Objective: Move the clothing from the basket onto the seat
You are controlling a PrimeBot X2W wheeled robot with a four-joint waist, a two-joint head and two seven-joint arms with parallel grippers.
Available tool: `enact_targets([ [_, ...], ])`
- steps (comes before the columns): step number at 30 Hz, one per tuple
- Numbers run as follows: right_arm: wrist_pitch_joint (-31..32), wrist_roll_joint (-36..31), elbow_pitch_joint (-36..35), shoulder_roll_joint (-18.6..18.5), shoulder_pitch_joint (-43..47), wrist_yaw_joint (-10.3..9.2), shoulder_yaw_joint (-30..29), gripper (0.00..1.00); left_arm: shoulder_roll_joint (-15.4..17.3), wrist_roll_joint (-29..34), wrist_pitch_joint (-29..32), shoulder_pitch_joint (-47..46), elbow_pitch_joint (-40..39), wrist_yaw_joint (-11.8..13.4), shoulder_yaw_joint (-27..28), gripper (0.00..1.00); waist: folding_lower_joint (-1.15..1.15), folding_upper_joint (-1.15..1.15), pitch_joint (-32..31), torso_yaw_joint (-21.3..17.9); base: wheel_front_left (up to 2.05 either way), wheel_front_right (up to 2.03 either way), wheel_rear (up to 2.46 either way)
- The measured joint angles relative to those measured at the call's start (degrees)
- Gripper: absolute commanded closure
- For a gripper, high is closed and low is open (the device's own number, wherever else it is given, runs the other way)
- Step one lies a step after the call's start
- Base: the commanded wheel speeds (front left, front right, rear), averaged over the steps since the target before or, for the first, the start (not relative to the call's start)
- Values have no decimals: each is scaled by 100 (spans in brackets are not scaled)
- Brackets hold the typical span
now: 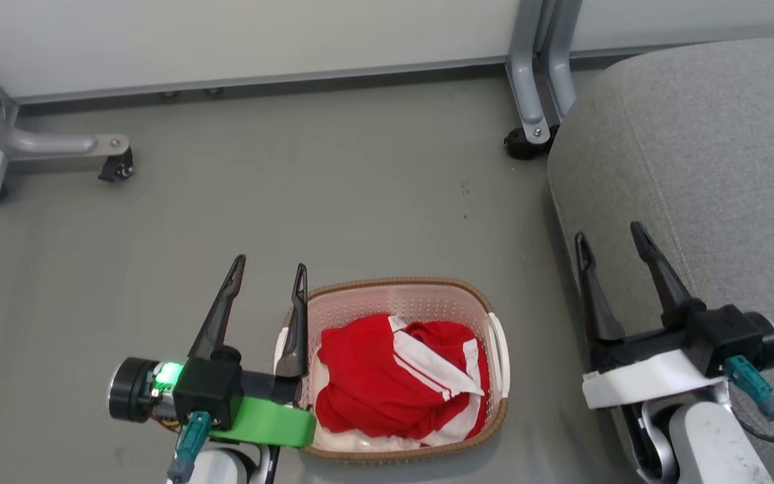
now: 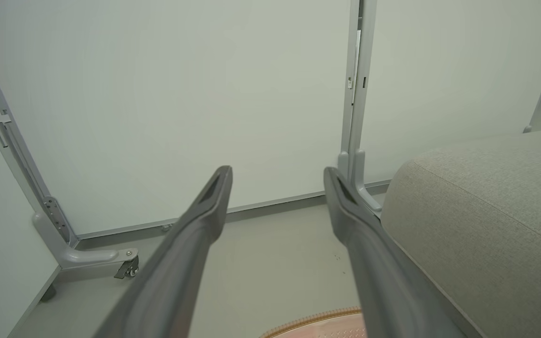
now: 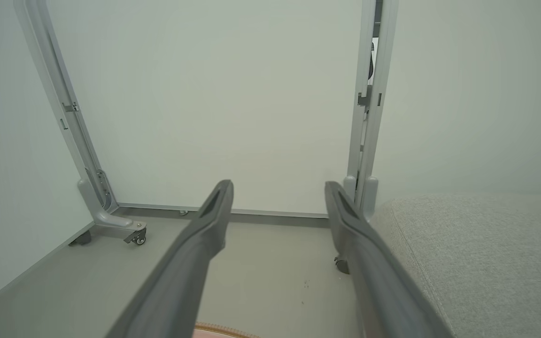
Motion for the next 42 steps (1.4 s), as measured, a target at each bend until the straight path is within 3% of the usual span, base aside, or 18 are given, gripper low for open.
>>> enact_targets([
  [10,0,412,-293,-1,-964,0,-655,0,0,236,-1,-1093,475,-374,-370,0,1,0,1086,-40,0,0,0],
  [19,0,401,-570,-2,-1602,0,-1057,0,149,593,-1,-2332,1573,-789,-1278,0,1,0,2166,-152,0,0,0],
  [29,0,552,-867,-11,-2059,0,-1351,0,402,672,0,-3755,3325,-894,-2750,0,2,0,3314,-417,0,0,0],
  [33,0,536,-937,-10,-2171,0,-1362,0,512,614,0,-4373,4229,-898,-3944,0,1,0,3731,-534,0,0,0],
  [38,0,483,-1011,-7,-2267,0,-1318,0,519,86,1,-5163,4892,-901,-5127,0,1,0,4166,-670,0,0,0],
  [42,0,483,-1028,-8,-2275,0,-1308,0,513,-171,0,-5533,5534,-901,-5659,0,1,0,4419,-774,0,0,0],
])
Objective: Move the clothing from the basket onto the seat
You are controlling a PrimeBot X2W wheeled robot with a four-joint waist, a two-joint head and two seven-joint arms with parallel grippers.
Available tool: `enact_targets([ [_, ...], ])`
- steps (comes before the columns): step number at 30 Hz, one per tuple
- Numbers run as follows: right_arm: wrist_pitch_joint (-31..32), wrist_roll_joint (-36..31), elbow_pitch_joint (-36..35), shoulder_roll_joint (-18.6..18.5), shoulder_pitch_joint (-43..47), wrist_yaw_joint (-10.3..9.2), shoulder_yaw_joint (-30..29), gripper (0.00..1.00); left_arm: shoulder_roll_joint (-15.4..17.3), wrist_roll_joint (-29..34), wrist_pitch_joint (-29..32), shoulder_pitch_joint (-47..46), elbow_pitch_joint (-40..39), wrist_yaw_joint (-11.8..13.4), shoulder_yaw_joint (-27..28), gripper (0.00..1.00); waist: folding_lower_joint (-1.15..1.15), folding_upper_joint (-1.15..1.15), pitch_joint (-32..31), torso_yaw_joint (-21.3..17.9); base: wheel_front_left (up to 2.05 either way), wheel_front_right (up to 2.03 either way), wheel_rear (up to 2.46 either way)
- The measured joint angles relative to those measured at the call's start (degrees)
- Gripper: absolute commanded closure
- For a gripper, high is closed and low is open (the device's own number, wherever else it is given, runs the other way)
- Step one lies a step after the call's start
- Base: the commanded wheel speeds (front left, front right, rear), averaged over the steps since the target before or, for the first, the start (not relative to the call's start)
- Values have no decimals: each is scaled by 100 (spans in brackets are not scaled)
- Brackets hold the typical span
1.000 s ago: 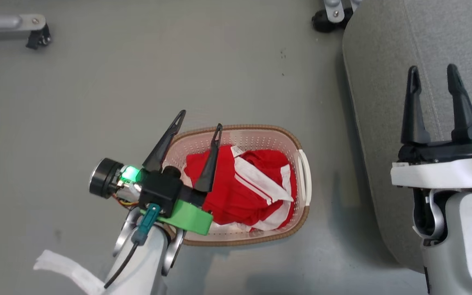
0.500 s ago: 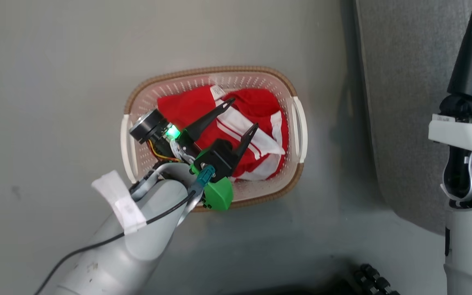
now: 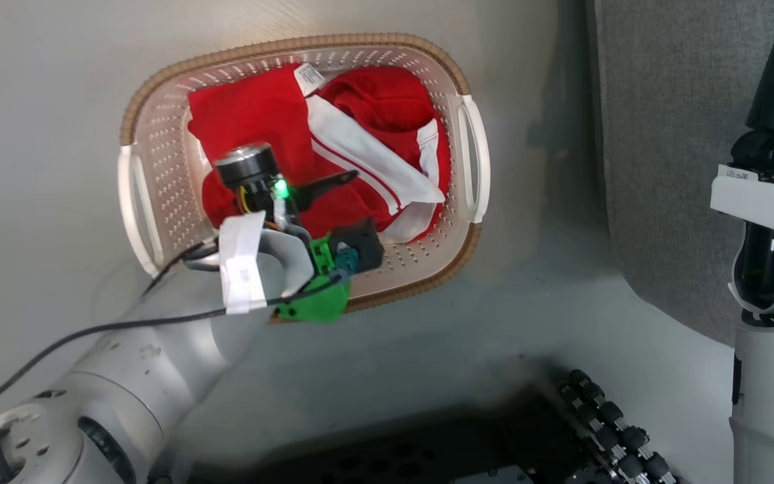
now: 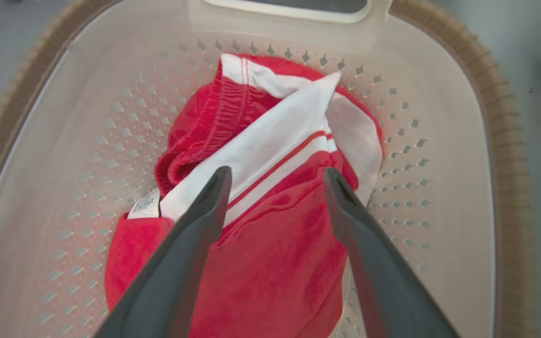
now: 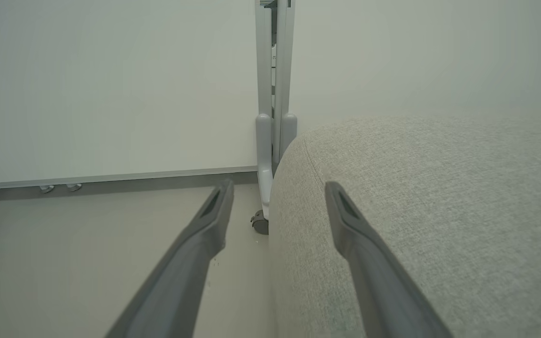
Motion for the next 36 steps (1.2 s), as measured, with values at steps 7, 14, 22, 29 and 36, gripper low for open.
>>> enact_targets([
  [7,0,15,-19,1,-28,0,88,0,-166,-11,257,-182,789,-1,-114,0,-1,0,267,-175,0,0,0],
  [14,0,71,-55,0,-62,0,122,0,-203,148,299,-349,1189,-1,-116,0,-1,0,475,-279,0,0,0],
  [22,0,357,-49,-2,-63,0,-9,0,-253,185,392,-485,1434,-2,-120,100,-1,0,587,-279,0,0,0],
  [29,0,193,-8,2,-74,0,68,0,-259,-237,94,-601,1439,31,82,100,-1,0,393,-242,0,0,0],
  [36,0,-15,103,5,143,0,180,0,-302,-847,19,-92,598,347,679,100,-1,0,-96,-152,0,0,0],
])
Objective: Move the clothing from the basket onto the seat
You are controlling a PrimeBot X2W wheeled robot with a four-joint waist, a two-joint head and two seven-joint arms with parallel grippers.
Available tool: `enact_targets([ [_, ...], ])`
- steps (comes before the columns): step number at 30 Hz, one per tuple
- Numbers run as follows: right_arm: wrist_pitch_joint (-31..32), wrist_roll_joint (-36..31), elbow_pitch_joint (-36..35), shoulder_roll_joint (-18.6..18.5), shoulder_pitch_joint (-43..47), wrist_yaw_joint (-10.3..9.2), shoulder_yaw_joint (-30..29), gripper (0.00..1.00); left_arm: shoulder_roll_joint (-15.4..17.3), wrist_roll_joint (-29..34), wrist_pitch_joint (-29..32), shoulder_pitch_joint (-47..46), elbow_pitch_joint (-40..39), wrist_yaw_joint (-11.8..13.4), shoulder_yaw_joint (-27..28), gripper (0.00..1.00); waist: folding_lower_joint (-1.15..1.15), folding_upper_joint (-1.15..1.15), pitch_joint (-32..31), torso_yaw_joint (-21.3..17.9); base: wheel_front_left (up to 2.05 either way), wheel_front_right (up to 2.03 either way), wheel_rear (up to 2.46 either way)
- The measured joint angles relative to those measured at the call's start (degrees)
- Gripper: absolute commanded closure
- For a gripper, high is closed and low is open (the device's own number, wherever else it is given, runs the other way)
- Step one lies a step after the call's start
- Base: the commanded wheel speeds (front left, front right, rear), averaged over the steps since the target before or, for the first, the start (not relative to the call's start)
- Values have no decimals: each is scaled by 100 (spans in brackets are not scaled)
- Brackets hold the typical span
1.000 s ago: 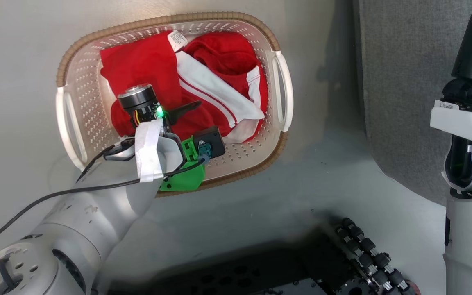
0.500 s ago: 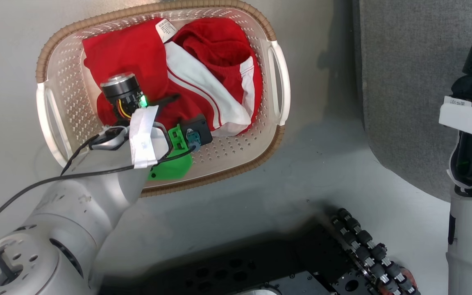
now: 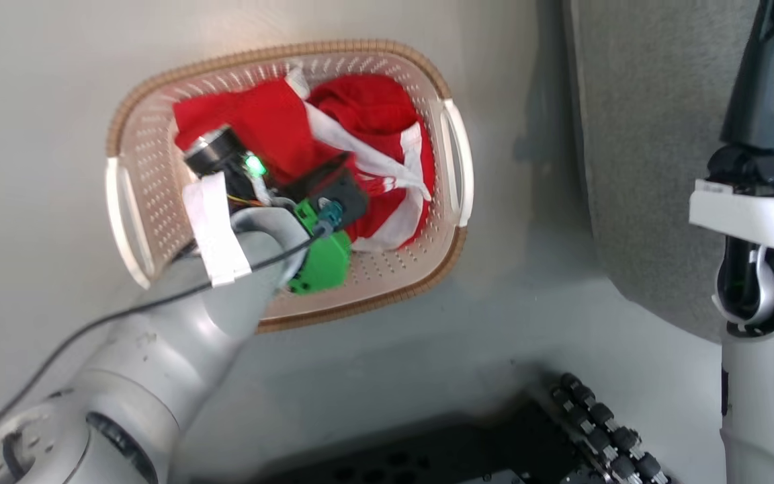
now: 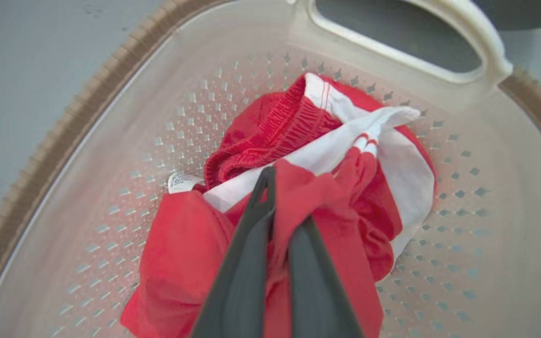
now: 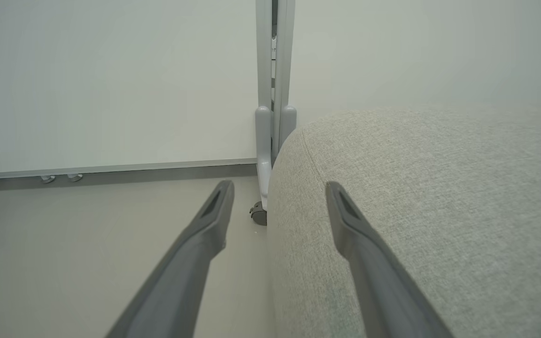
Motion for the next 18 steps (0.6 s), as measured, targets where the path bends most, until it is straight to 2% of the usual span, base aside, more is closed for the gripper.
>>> enact_targets([
  [9,0,-191,285,0,589,0,187,0,298,-409,-14,1265,-1720,569,1056,100,0,0,-1011,174,0,0,0],
  [13,0,-250,421,2,907,0,268,0,328,-461,-14,1953,-2245,620,1461,100,0,0,-1555,238,0,0,0],
  [18,0,-110,610,0,1284,0,371,0,316,-536,-13,2598,-2532,599,1878,100,0,0,-2241,281,0,0,0],
])
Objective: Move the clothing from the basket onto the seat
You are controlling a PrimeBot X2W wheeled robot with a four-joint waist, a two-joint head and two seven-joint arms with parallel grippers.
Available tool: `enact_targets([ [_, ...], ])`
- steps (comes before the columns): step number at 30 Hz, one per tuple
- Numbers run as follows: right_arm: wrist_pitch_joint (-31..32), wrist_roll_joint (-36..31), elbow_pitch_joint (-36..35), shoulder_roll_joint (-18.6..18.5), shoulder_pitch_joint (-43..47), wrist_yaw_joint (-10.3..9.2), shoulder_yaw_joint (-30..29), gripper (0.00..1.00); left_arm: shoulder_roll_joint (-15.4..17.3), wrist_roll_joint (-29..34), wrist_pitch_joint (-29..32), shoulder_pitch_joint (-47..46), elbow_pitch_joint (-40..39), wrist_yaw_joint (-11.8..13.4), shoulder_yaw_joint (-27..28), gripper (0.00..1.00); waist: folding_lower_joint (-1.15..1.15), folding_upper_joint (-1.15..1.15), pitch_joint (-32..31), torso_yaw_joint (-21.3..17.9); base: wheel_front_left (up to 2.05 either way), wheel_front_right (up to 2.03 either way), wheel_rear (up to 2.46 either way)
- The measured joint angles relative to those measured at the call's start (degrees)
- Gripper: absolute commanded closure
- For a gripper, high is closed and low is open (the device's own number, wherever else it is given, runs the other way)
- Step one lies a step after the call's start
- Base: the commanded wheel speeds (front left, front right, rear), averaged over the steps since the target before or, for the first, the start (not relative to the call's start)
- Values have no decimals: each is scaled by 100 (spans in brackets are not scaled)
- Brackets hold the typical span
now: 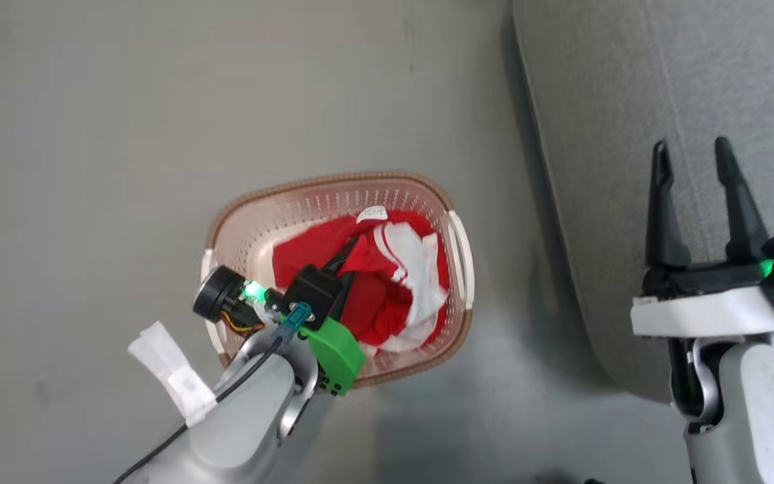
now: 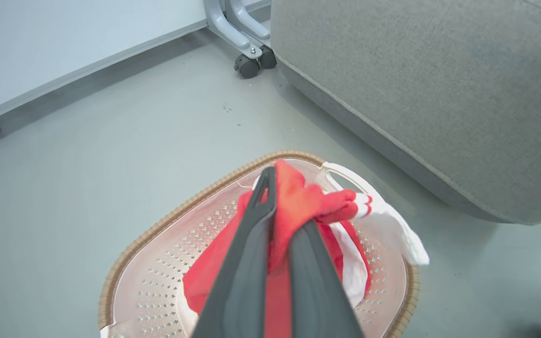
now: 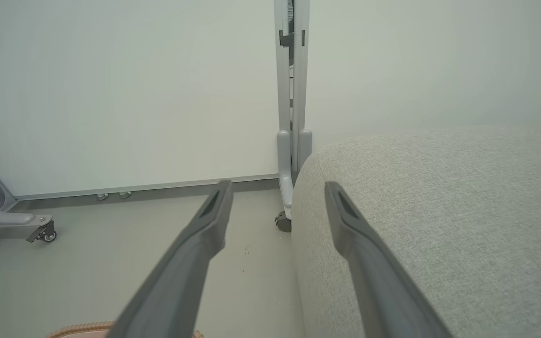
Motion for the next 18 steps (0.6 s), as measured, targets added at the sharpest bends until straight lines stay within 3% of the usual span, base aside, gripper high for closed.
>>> enact_targets([
  [10,0,4,285,-1,747,0,399,0,-80,175,-2,830,-1027,27,860,100,0,0,-1317,8,0,0,0],
  [18,0,-21,396,-1,1123,0,566,0,-166,500,-1,1097,-1827,-37,1243,100,0,0,-2072,3,0,0,0],
])
